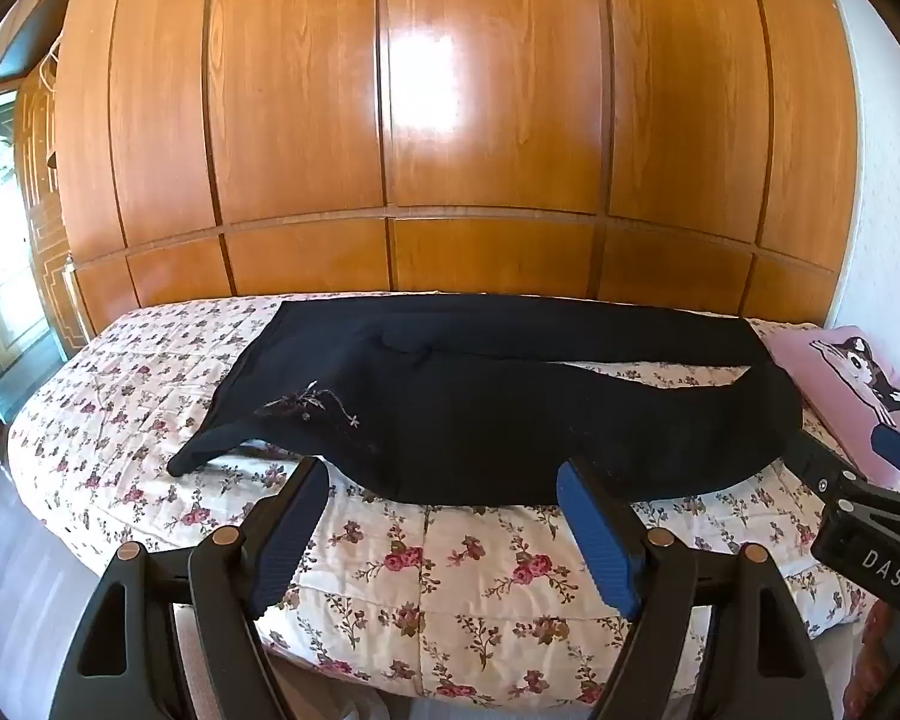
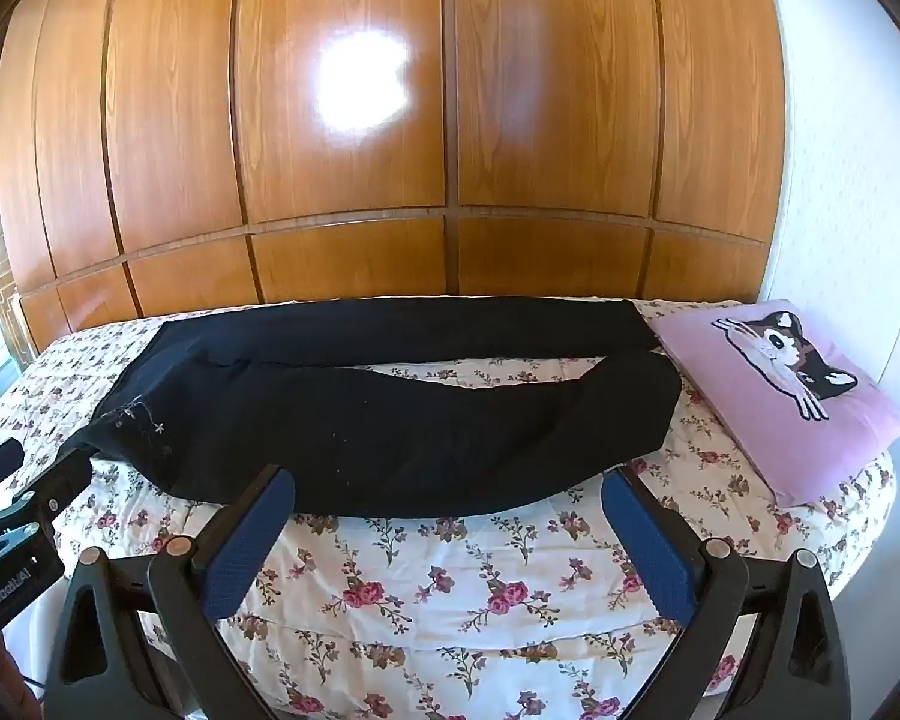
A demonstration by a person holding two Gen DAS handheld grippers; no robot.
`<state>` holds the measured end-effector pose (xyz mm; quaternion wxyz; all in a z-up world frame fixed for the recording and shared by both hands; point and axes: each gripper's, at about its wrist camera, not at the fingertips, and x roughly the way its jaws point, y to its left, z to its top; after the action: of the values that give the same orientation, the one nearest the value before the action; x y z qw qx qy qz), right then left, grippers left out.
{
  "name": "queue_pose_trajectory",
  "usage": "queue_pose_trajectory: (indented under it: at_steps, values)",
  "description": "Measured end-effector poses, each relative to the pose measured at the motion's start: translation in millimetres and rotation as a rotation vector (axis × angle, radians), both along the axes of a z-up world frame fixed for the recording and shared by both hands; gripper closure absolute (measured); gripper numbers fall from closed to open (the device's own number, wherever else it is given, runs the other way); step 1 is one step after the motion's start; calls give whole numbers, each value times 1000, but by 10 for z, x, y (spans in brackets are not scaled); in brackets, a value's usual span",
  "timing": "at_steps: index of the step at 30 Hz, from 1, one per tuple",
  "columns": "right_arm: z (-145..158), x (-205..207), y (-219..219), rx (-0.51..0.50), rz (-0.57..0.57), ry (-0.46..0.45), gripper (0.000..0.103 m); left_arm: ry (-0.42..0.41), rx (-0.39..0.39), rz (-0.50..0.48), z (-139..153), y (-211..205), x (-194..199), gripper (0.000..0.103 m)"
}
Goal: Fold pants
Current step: 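Move both tools toward the black pants lying on the bed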
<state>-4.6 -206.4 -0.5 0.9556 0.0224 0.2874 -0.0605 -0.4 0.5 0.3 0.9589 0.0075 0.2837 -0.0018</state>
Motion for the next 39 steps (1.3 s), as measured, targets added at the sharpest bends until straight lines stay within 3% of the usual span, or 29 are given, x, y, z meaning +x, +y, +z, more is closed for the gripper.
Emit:
queue_pose_trajectory:
  at_steps: [39]
  values:
    - [-94, 60, -8, 6, 0, 26, 0, 57, -13, -2, -111, 45, 76, 23]
